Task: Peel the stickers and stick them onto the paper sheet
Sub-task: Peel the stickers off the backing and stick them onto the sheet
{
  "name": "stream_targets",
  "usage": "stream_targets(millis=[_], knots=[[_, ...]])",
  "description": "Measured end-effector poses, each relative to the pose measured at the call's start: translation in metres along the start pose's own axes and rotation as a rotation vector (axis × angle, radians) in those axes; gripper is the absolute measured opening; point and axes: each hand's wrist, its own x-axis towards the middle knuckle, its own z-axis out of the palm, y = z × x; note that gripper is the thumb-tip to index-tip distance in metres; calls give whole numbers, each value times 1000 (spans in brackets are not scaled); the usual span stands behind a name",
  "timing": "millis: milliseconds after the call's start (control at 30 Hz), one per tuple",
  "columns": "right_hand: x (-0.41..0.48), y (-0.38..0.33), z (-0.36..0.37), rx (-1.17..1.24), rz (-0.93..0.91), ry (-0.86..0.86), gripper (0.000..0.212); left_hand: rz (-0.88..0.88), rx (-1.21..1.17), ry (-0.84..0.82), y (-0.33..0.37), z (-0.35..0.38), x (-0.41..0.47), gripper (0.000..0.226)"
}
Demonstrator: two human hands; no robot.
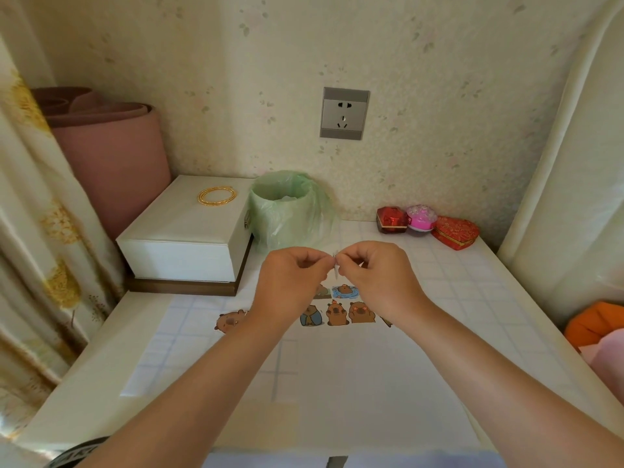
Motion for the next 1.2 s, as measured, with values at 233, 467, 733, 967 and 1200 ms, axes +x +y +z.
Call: stream_targets(millis=[233,467,733,967,1200], knots=[[1,-8,12,-105,-51,17,16,-7,84,15,-1,-11,2,11],[11,-17,19,39,20,21,21,-62,66,42,5,-31,7,11],[26,-32,27,161,119,29,21,15,347,93,1,-75,13,20],[85,-60,39,48,35,114,29,-5,286,200,-6,-120,29,16],[162,-70,62,-378,-24,62,30,-90,155,158,-14,-137,36,12]])
